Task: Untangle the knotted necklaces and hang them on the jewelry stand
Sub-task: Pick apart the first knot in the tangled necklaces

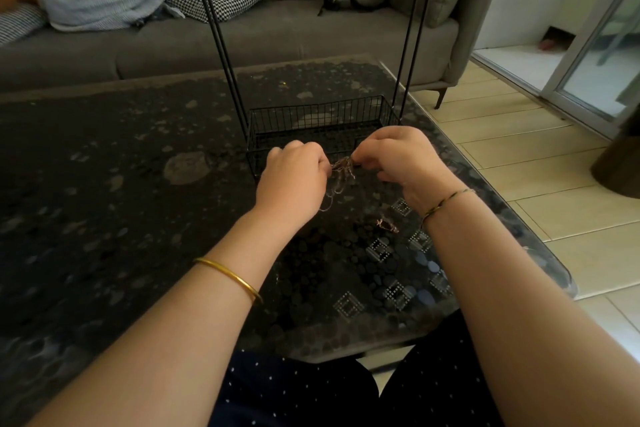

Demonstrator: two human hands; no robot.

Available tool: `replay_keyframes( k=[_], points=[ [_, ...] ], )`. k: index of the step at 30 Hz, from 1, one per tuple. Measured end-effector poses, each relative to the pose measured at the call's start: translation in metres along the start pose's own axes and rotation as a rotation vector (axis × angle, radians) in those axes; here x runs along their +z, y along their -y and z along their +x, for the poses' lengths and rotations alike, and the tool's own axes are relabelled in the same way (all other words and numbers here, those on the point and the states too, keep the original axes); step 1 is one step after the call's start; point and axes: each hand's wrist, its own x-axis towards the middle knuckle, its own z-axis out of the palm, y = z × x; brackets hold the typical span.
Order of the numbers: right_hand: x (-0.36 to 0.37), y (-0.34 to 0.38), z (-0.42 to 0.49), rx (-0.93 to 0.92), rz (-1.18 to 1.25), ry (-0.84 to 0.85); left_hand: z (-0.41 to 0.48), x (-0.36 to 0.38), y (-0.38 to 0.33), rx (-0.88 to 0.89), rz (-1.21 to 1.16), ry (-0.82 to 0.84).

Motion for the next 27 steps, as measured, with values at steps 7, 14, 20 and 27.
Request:
replay_keyframes(
  k=[7, 14, 20, 27],
  points=[
    [0.000, 0.000, 0.000, -0.011, 0.045, 0.155, 0.002, -0.003, -0.008, -0.110, 0.076, -0.001],
    [0.006, -0.001, 0.001, 0.005, -0.066, 0.159, 0.003, -0.001, -0.006, -0.388, -0.797, 0.044],
    [0.004, -0.002, 0.008, 0.054, 0.022, 0.083, 0.004, -0.003, -0.009, -0.450, -0.987, 0.073],
    [0.005, 0.002, 0.003, 0.091, 0.182, 0.142, 0.002, -0.007, -0.014, -0.560, -1.144, 0.107]
  ],
)
